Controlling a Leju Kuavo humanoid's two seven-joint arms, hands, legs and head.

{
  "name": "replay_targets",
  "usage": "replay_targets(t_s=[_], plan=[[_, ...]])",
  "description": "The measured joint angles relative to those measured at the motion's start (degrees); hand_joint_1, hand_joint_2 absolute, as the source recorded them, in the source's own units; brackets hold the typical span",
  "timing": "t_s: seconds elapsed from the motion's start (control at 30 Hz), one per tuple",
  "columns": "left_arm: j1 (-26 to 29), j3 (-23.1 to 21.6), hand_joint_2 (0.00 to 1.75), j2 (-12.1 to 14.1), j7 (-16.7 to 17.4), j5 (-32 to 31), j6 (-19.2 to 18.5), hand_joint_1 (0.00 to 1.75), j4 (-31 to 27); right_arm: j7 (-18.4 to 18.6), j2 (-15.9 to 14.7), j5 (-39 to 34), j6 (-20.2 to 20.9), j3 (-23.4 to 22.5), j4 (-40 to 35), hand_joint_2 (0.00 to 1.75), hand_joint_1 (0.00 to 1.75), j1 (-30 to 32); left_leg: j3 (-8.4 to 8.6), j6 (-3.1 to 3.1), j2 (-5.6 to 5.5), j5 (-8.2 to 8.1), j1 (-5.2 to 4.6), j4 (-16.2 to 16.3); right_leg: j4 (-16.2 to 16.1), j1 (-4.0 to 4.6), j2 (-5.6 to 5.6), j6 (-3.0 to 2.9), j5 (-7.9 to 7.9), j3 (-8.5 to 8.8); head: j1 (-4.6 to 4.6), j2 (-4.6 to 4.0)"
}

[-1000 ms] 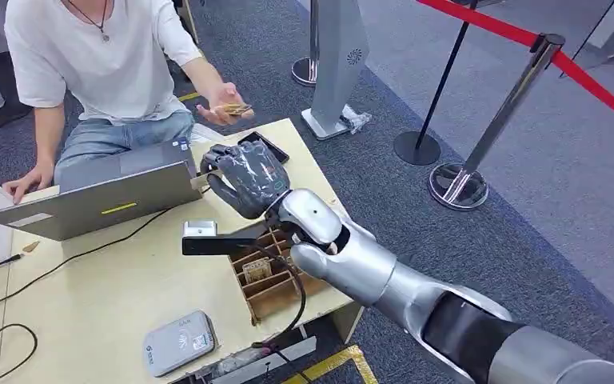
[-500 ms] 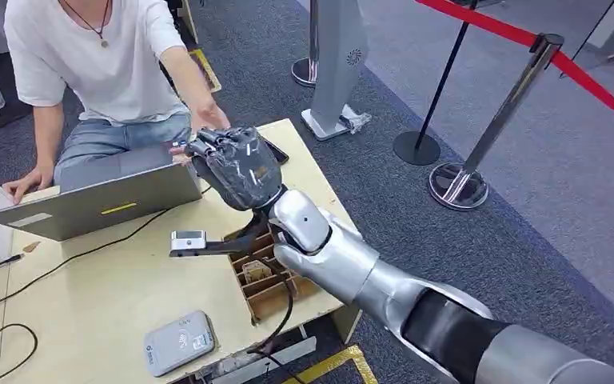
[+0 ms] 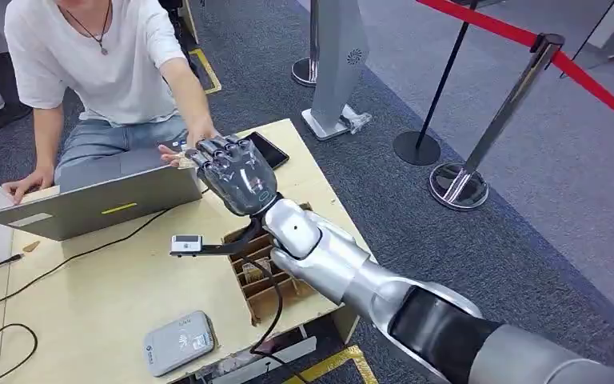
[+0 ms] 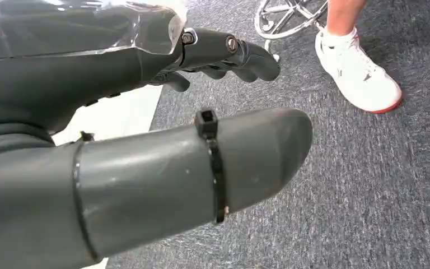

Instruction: Pass the card to the sensor for recognition and then transmit it.

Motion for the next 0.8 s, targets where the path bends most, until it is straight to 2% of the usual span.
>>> replay_targets(t_s=[0.3,0.53,0.63,0.7,0.77,0.8], plan=[[-0.01,0.00,0.00,0.00,0.83,0.02,0.26,0.00,0.00,-0.61,0.81,-0.39,-0.20,-0.04,1.14,0.00,0.00,-0.01,0.00,0.00,0.00,0.00,0.00,0.00,0.00,0.00,0.01,0.00,0.00,0.00,0.00,0.00],[0.00,0.00,0.00,0.00,0.81,0.33,0.24,0.00,0.00,-5.30,0.96,-8.84,-0.13,-0.28,-0.89,0.00,0.00,0.55,0.00,0.00,0.00,0.00,0.00,0.00,-0.01,0.00,0.01,0.00,0.00,-0.01,0.00,0.00],[0.01,0.00,0.00,0.00,0.81,0.72,0.37,0.00,0.00,-8.82,0.96,-16.83,1.26,-0.46,-3.71,0.00,0.00,1.76,0.01,0.00,0.00,0.00,0.00,0.00,-0.01,0.00,0.01,0.00,0.00,-0.01,0.00,0.00],[0.01,0.00,0.00,0.00,0.81,1.05,0.42,0.00,0.00,-11.99,0.96,-24.39,4.12,-0.66,-5.92,0.00,0.00,2.98,0.01,0.00,0.00,0.00,0.00,0.00,-0.01,0.00,0.00,0.00,0.00,-0.01,0.02,0.00],[0.02,0.00,0.00,0.00,0.81,1.31,0.44,0.00,0.00,-15.75,0.98,-35.29,9.13,-1.09,-8.60,0.00,0.00,4.58,0.00,0.00,0.00,-0.01,0.00,0.00,-0.01,0.00,0.00,0.00,-0.01,-0.01,0.00,0.00],[0.04,0.02,0.00,0.00,0.81,1.44,0.46,0.00,0.00,-18.06,1.03,-44.48,13.85,-1.40,-10.83,0.00,0.00,5.66,0.00,0.00,-0.01,-0.01,0.00,0.00,-0.01,0.00,0.00,0.00,-0.01,-0.01,0.02,0.00]])
